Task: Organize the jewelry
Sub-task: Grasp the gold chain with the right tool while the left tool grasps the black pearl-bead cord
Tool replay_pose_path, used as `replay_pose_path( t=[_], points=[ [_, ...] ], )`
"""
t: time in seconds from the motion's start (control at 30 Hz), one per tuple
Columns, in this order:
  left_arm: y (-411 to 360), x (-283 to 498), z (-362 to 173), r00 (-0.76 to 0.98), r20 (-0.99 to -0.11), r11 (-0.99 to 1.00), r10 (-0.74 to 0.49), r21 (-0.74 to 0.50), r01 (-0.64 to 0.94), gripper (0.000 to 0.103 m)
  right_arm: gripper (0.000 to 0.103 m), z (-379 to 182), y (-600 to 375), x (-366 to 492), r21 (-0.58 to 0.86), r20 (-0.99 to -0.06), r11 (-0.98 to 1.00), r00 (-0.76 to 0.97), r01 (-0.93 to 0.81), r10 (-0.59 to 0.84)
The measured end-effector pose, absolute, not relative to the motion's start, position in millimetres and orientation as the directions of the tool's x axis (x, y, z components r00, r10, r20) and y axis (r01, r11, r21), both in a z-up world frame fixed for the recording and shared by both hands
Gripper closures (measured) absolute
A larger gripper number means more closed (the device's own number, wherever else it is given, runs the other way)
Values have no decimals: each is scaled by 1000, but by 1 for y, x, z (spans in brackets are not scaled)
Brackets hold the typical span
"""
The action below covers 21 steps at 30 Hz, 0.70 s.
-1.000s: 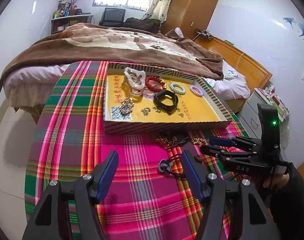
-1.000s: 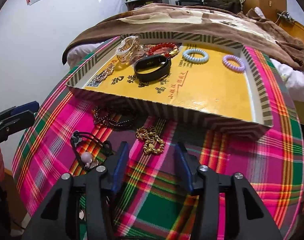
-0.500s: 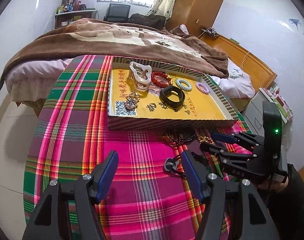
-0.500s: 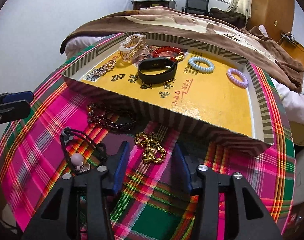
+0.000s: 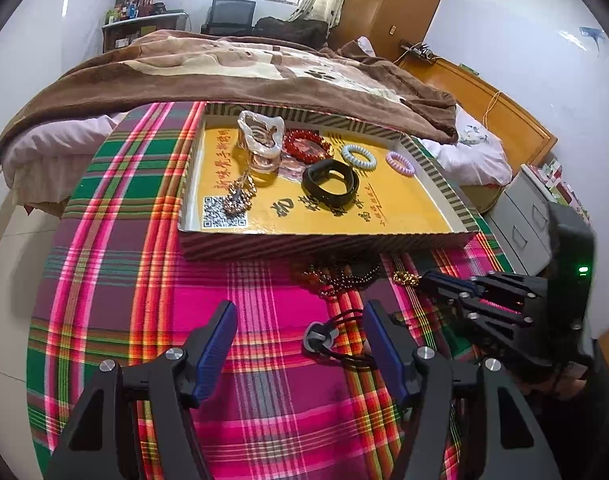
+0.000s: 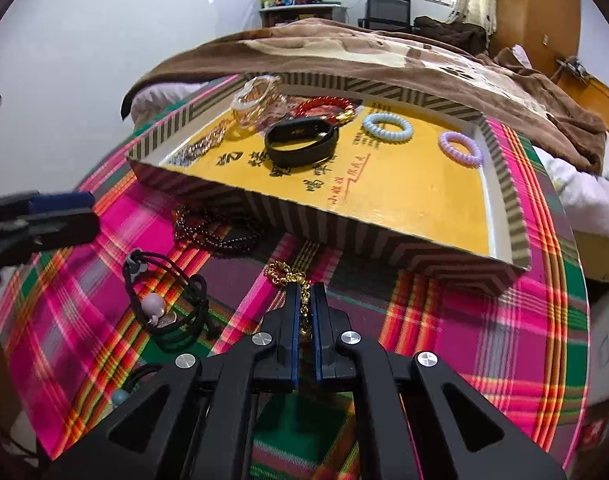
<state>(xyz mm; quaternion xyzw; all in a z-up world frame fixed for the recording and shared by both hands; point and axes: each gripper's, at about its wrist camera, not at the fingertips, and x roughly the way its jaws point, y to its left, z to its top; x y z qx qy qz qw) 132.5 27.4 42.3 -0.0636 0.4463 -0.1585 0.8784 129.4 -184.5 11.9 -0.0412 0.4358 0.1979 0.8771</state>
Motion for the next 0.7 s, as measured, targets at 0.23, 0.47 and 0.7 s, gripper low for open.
replay_pose_path(
  t=[0.23, 0.47, 0.7],
  points=[
    [14, 139, 26, 513, -792, 942, -331, -242, 234, 38, 99, 34, -200, 120, 146, -725, 918, 592, -370, 353],
    [0, 139, 13, 500, -831, 960, -245, -137, 244, 50, 99, 47, -214, 118, 164, -703, 927, 619, -338, 350],
    [-13, 139, 10, 521, -837, 961, -171, -25, 274, 67, 99, 61, -224, 111, 176, -675, 931, 650, -320, 351]
  ],
)
